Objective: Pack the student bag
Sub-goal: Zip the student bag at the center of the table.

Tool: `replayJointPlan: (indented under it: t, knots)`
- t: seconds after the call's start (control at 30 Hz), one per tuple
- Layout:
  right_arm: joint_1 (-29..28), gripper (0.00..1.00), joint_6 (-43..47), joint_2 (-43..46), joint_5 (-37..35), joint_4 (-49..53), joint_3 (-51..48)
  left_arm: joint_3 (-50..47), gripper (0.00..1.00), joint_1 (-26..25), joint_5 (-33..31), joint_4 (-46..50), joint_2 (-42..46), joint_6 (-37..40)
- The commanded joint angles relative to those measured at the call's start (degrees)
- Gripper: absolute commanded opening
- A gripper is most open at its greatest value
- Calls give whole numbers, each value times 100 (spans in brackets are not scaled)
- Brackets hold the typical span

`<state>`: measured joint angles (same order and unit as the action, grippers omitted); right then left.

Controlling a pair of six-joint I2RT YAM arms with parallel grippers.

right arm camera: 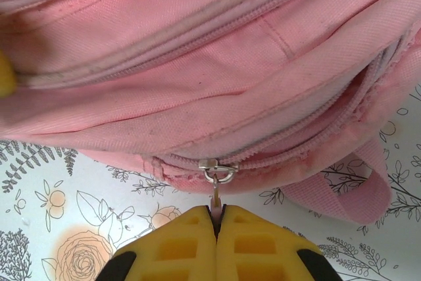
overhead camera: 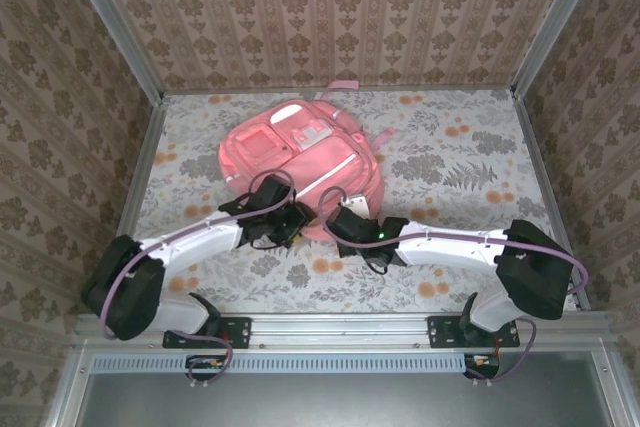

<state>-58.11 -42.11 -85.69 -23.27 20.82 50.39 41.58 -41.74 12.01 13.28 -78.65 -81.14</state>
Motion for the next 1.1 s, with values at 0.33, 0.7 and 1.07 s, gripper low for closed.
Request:
replayJointPlan:
  t: [0.33,0.7,1.07]
  knots:
    - [352,0,236,512,22,161,-403,20,0,231,-1181,1745,826,76]
    - [992,0,835,381,158,28,-521,-524,0,1722,-1198,2804,2545,997]
    - [777,0,1613,97,1455,-579,-128,349,0,3777,-421,2524,1367,3104]
